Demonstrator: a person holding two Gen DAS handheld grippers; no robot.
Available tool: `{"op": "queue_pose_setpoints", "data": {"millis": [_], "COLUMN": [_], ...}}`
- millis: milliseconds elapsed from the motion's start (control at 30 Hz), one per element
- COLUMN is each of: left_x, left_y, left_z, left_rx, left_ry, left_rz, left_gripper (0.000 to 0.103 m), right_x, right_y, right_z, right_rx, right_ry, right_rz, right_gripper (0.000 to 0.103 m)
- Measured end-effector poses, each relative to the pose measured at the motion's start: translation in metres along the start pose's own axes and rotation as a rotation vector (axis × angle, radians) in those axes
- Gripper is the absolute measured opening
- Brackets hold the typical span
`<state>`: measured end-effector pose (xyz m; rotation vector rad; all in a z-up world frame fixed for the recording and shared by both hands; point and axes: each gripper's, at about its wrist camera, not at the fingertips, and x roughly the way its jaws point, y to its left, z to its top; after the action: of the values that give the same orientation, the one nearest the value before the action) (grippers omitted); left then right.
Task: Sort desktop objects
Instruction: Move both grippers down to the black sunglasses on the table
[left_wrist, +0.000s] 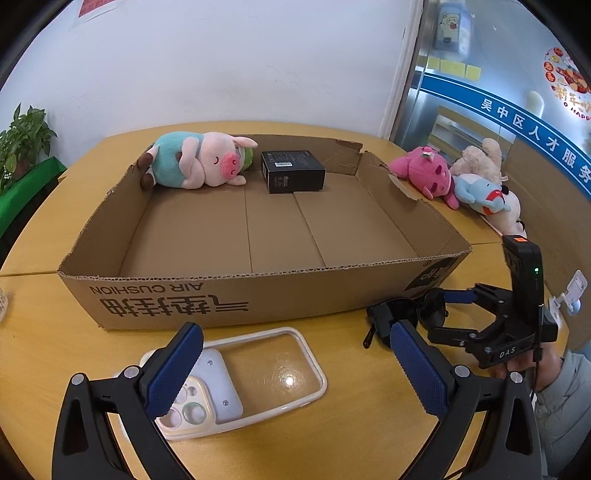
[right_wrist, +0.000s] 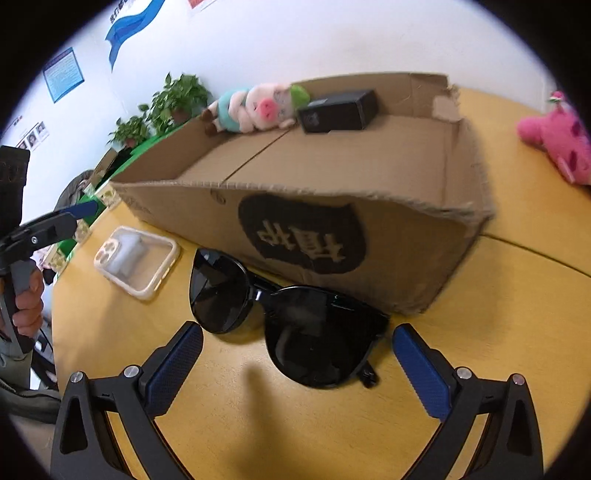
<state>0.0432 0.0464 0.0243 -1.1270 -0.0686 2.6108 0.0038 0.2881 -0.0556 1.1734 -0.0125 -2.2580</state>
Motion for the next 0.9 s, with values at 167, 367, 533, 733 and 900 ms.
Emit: {"op": "queue_pose_setpoints", "data": {"millis": [167, 367, 533, 733, 900], "left_x": [0.004, 0.006, 0.013, 0.033, 0.049], "left_y": [0.006, 0.011, 0.004, 0.003, -0.008], "left_z": [-0.005, -0.009, -0.012, -0.010, -0.010], "left_rx": [-0.025, -0.029, -0.057, -0.154, -0.182], "left_ry": [0.021, 0.037, 0.070, 0.141, 0.191], "left_rz": [-0.006, -0.025, -0.091, -0.205, -0.289], "left_gripper": [0.103, 0.103, 0.102, 0.101, 0.094], "right_x": [-0.005, -0.030, -0.026, 0.003, 0.014], "right_y": [0.029, 0.092, 0.073, 0.098, 0.118], "right_z": [-0.015, -0.041, -0.021, -0.026, -0.041], "right_rx": [-0.056, -0.285, -0.188, -0.267, -0.311], "right_ry": [0.045, 0.080, -0.004, 0.014, 0.050], "right_rz": [0.092, 0.152, 0.041, -0.029, -0.110], "right_gripper": [0.103, 0.102, 0.102, 0.091, 0.064]}}
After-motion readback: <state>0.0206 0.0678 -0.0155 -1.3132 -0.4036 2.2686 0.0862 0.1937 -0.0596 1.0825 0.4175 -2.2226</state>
